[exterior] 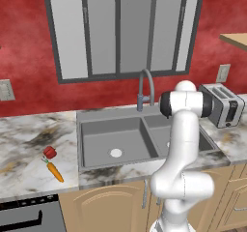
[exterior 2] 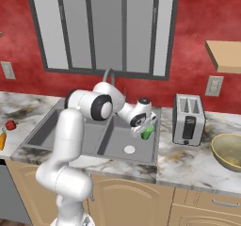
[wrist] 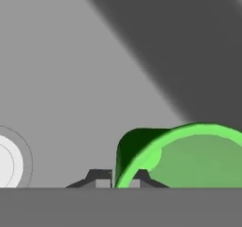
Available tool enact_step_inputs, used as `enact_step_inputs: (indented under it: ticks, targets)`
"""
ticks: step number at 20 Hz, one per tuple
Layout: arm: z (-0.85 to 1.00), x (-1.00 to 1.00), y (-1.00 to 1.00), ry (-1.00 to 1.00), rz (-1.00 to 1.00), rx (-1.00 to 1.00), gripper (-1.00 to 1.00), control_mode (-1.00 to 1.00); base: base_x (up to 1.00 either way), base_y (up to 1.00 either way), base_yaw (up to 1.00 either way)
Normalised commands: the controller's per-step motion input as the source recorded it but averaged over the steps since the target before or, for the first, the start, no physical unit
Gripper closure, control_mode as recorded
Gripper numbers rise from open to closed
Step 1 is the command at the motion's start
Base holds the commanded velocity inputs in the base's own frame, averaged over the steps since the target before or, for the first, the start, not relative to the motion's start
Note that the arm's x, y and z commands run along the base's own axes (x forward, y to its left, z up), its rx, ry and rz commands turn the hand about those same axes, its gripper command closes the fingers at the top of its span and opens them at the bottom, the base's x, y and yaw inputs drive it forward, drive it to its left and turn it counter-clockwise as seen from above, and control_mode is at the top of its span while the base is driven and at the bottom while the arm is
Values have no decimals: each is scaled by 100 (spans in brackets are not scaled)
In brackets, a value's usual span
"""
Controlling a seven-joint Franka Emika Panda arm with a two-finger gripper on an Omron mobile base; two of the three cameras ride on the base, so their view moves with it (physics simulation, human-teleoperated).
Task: Remove the bell pepper and carrot from the sink. Then move the bowl and cup from the counter to the sink for washing.
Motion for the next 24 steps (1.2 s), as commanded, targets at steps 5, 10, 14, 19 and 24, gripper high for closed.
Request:
enact_step_inputs:
  ticks: [5,10,14,19,24]
  targets:
    - [-19,25,-7,0,0,-2,100,-100,0,0,0]
    - [-22,23,-9,0,0,-4,100,-100,0,0,0]
    - [-26,11,-2,0,0,-3,100,-100,0,0,0]
    - [-24,13,0,0,0,-3,100,-100,0,0,0]
    - [-20,19,-2,0,0,-2,-100,-100,0,0,0]
